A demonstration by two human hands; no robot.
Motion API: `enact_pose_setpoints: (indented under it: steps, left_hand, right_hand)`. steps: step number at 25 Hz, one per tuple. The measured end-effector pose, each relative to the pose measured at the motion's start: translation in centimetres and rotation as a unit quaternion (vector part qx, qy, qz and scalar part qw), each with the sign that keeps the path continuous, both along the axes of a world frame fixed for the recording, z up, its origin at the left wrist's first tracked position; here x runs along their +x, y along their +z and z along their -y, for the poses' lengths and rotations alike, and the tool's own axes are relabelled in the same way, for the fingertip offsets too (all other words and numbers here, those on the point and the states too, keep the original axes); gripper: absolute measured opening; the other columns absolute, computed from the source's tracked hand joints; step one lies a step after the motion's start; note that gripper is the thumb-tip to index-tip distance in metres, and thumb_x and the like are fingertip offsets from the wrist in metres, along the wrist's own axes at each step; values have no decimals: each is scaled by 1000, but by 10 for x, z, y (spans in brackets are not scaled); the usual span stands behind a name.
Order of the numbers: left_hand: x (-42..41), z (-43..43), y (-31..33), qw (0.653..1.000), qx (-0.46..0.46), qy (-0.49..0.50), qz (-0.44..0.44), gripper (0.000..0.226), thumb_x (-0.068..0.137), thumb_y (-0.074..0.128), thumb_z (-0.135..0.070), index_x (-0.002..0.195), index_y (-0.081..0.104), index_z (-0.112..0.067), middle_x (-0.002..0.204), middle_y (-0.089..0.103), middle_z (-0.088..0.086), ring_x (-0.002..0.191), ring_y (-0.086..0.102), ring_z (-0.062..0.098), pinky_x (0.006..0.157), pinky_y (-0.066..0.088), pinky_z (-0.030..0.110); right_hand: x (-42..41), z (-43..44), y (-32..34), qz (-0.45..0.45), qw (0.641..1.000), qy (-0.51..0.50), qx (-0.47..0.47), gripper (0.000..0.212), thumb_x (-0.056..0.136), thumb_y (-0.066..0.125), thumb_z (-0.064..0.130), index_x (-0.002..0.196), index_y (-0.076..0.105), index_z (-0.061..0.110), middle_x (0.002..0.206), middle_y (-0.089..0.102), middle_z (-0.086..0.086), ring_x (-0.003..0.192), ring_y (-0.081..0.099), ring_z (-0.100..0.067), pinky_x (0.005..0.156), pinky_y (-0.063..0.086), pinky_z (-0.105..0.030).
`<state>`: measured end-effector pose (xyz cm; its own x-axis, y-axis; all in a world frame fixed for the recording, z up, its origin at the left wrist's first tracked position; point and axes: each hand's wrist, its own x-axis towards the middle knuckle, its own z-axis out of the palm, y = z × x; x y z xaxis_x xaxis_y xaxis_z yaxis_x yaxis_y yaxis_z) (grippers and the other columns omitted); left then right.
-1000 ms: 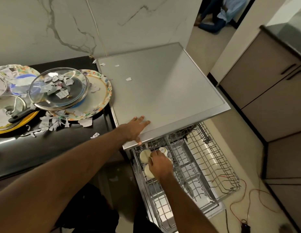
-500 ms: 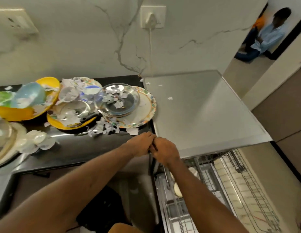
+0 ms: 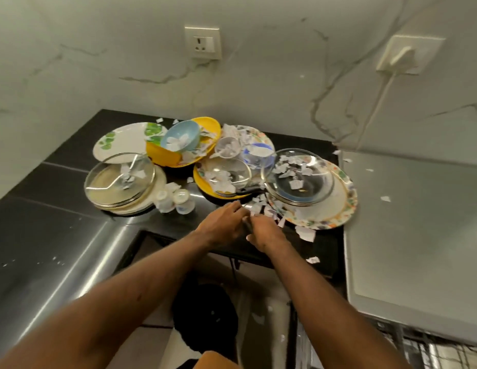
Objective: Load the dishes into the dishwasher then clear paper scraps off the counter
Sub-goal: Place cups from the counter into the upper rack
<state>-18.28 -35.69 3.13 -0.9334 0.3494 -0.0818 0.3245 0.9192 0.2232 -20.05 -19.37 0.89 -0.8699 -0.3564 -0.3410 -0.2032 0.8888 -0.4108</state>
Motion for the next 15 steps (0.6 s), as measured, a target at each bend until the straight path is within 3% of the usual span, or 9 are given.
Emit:
enact_pose_setpoints:
  steps: [3,6,8,15]
  left_hand:
    - [1,47,-3,996,-32,74,-35,53,87,70,-26,137,56,-16,137,51,7,120,57,28,96,53,42]
    - [-3,89,-7,979,-66,191,-33,68,90,71,-28,149,41,-15,160,30,14,145,35,34,117,39,49]
    - [-8,110,-14,967,-94,238,-6,78,88,73,-28,153,32,-15,165,23,17,151,25,37,122,29,51]
    - [-30,132,-13,966,-116,229,19,74,80,82,-25,143,45,-15,145,48,13,132,49,31,110,45,47]
  right_hand:
    - [-13,30,-5,10,998,21,50,49,95,68,15,142,58,24,140,53,-12,133,52,-36,109,48,-46]
    - [-23,41,-6,45,997,-12,62,64,90,72,4,148,51,22,152,42,-14,142,41,-39,113,45,-51]
    - [-25,42,-5,57,996,-23,61,70,87,77,4,148,50,24,155,40,-13,143,41,-38,113,46,-51]
    - [-21,37,-7,63,996,-51,34,73,84,81,5,147,52,28,157,40,-9,142,43,-33,114,43,-47]
